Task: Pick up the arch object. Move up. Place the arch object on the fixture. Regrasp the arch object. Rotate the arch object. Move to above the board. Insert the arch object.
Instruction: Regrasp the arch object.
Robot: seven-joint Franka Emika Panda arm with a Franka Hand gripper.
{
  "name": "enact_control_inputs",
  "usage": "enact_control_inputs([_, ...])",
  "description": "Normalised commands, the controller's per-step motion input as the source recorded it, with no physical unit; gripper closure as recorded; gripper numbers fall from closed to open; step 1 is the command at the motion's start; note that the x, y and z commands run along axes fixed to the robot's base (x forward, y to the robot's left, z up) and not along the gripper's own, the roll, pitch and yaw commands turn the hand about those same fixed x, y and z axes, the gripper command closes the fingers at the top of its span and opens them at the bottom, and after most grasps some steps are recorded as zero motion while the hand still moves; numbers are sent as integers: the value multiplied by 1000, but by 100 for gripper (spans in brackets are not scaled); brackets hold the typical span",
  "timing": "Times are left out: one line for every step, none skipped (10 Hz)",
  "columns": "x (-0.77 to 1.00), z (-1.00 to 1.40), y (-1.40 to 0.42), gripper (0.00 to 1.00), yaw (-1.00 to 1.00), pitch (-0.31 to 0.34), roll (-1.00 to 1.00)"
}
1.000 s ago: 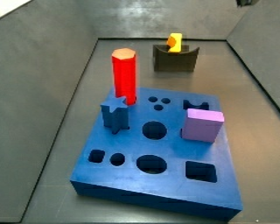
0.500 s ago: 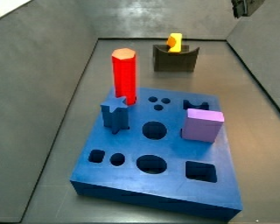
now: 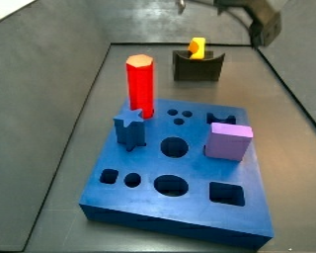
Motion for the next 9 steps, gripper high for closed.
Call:
enact_control_inputs([95,-1000,40,0,156,-18,137])
enact_control_inputs([101,-1000,37,0,142,-34,131])
enact_control_inputs([112,-1000,29,0,113,-56,116])
enact_control_inputs([121,-1000,26,0,92,-69,106])
enact_control_inputs([130,-1000,19,0,65,-77,92])
enact_control_inputs([132,-980,15,0,51,-77,86])
enact_control_inputs([102,-738,7,0,25,-73,79])
enact_control_inputs([92,-640,5,0,15,-66,78])
enact_control_inputs([83,-453,0,0,2,-54,77])
